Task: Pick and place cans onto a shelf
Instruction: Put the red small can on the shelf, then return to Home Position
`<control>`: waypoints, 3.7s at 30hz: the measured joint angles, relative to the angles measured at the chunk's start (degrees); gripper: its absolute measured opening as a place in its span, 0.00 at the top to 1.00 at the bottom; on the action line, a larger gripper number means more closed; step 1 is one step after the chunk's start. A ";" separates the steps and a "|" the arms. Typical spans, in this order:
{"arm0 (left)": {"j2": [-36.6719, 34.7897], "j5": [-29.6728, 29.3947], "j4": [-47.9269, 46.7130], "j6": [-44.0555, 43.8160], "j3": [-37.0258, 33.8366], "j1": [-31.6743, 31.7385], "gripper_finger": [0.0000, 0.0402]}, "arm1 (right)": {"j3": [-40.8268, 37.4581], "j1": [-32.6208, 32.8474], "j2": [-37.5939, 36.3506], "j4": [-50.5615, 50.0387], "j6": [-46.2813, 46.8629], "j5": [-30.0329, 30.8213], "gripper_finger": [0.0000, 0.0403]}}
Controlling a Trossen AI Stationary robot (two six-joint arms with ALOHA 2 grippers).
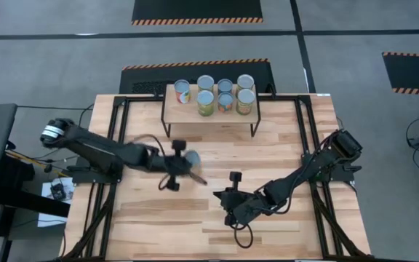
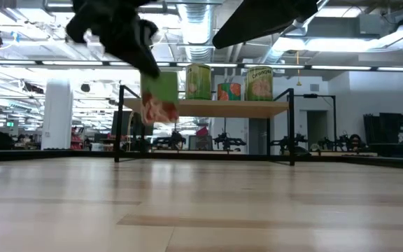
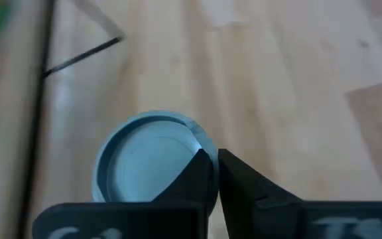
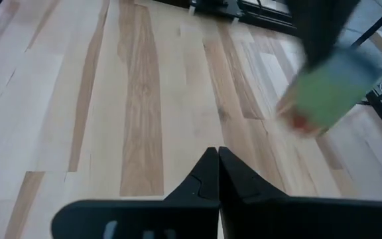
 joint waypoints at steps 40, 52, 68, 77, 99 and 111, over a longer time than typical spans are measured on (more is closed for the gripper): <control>-0.26 9.54 -12.98 -6.25 17.60 35.92 0.97 | -0.02 -0.02 0.02 1.90 -0.57 -0.38 0.97; 1.44 9.57 -11.32 -7.08 17.66 35.92 0.90 | -0.02 0.00 0.02 1.82 0.01 -0.46 0.97; 1.46 9.00 -11.04 -5.60 17.64 35.92 0.81 | -0.02 0.00 0.04 1.62 0.48 -0.57 0.97; 1.41 9.00 -10.22 -4.68 17.62 35.92 0.81 | -0.02 0.00 0.03 1.62 0.48 -0.57 0.97; -14.76 12.51 -8.60 -0.14 12.83 28.99 0.90 | -0.02 -0.02 -1.29 -2.76 -0.12 -3.82 0.97; -36.12 17.30 21.49 -1.03 -17.09 17.69 1.00 | -13.03 -9.35 -15.33 9.10 -10.20 -23.02 0.99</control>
